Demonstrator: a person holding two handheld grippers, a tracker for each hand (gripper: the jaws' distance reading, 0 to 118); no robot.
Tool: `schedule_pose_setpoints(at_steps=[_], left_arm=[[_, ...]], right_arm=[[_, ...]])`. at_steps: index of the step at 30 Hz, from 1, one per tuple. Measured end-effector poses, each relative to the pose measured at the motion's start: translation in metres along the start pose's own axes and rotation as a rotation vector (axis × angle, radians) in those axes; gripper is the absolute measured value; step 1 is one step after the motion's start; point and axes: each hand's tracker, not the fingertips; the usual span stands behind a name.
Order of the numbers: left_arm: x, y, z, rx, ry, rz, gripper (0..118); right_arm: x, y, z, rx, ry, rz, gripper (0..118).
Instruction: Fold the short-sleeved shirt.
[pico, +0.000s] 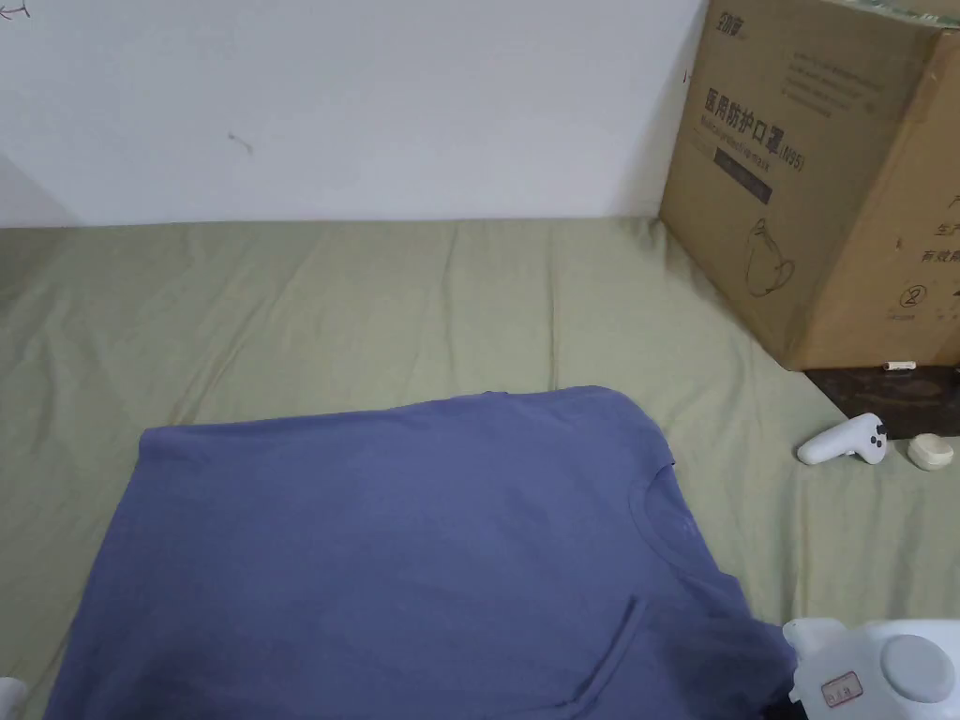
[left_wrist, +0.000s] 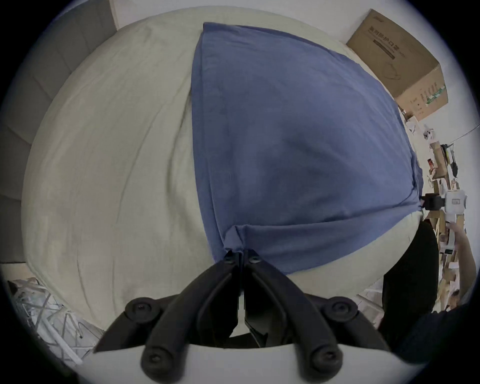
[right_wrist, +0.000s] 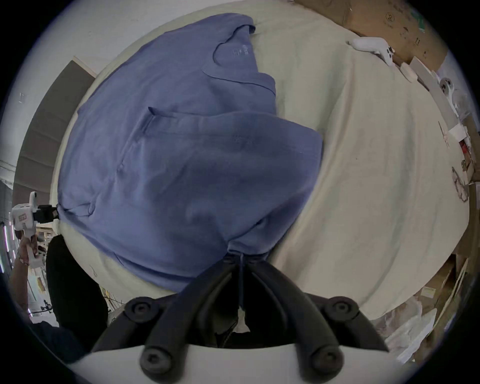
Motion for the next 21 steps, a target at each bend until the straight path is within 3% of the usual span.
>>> schedule_pose_setpoints(at_steps=[4,5,6,7,8,9,14,20,21], left_arm=[[-0.006,0.002,0.007,0.016,0.002,0.007,18],[-0.008,0.003,0.011,0.018,-0.014,0.025,33],[-0.009,0.004,0.017,0.015,-0.044,0.057,53],[-0.01,0.005,0.023,0.015,-0.068,0.08,83],[-0.007,0.002,0.03,0.014,-0.091,0.105,109],[-0.006,0.0,0.036,0.019,-0.101,0.108,108],[0.012,-0.01,0.091,0.23,-0.116,0.108,105],[0.032,-0.021,0.125,0.382,-0.056,0.145,106],[0.034,-0.024,0.127,0.392,-0.037,0.145,105]], right_arm=[[0.013,0.003,-0.004,-0.025,0.043,-0.113,10],[0.019,0.008,-0.003,-0.035,0.063,-0.139,20],[0.019,0.009,0.005,-0.038,0.088,-0.17,38],[0.018,0.008,0.012,-0.024,0.122,-0.192,63],[0.015,0.007,0.021,-0.004,0.165,-0.211,106],[0.011,0.004,0.031,0.003,0.141,-0.2,118],[-0.02,-0.014,0.084,0.174,0.0,-0.077,114],[-0.046,-0.027,0.11,0.253,-0.007,-0.079,114],[-0.03,-0.02,0.093,0.264,0.014,-0.102,113]])
